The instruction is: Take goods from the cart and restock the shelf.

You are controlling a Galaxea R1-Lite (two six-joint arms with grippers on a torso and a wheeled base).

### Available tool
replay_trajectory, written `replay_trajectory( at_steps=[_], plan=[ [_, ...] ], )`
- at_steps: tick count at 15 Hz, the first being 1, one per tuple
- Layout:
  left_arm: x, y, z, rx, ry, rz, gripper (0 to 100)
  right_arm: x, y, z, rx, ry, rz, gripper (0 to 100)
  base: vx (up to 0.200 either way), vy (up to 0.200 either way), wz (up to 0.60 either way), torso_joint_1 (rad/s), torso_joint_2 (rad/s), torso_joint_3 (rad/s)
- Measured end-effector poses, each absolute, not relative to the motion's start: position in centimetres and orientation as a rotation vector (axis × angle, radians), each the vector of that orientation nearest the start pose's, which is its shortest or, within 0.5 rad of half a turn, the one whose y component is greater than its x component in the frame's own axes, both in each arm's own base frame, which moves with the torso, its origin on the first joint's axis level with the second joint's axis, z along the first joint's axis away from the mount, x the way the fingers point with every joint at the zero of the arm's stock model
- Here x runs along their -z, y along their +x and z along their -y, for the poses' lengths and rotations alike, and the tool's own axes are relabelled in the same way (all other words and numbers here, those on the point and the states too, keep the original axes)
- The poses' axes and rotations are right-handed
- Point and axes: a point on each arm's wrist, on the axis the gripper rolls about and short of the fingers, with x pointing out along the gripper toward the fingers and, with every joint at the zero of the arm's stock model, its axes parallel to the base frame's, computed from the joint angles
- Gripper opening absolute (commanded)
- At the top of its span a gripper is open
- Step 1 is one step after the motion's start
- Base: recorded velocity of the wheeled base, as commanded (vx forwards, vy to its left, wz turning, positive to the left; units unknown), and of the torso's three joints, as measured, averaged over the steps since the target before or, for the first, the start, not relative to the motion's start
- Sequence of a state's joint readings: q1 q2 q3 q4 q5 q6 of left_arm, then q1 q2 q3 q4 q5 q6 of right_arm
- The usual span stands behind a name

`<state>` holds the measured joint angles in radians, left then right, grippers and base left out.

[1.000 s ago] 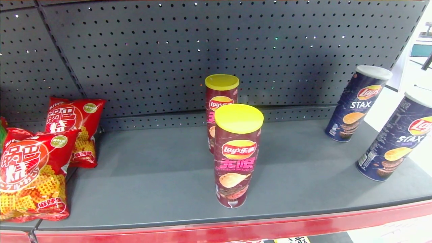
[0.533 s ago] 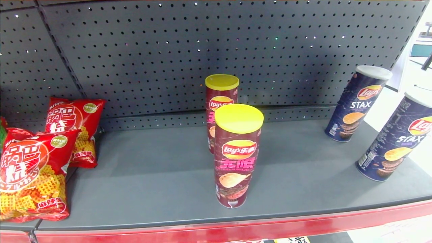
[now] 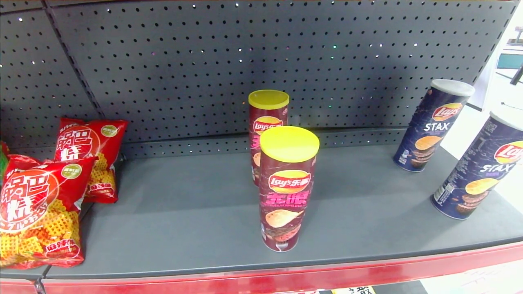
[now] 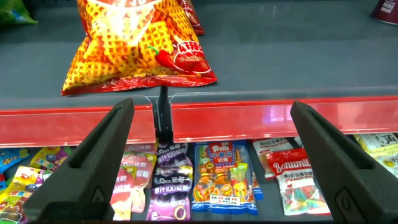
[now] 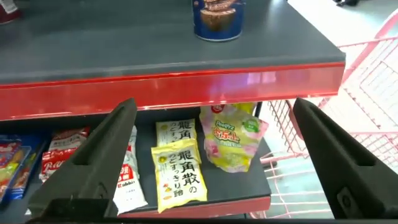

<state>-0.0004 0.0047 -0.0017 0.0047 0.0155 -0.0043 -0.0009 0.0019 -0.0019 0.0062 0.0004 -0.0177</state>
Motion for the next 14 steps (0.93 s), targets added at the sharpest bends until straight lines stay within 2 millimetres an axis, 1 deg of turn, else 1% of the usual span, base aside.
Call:
replay_trajectory(
  at_steps=[2, 5, 14],
  plan=[
    [-7.56, -2.26, -0.03, -0.015, -0.004, -0.008, 100, -7.55, -2.30, -0.07, -0.027, -0.038, -0.003, 100, 0.000, 0.000, 0.00, 0.000, 0.00, 0.000],
    [-7.56, -2.26, -0.03, -0.015, -0.004, -0.007, 100, -7.52, -2.29, -0.06, -0.026, -0.004, -0.003, 100, 0.000, 0.000, 0.00, 0.000, 0.00, 0.000],
    [-7.56, -2.26, -0.03, -0.015, -0.004, -0.008, 100, -7.51, -2.28, -0.06, -0.028, -0.001, -0.003, 100, 0.000, 0.000, 0.00, 0.000, 0.00, 0.000]
  ],
)
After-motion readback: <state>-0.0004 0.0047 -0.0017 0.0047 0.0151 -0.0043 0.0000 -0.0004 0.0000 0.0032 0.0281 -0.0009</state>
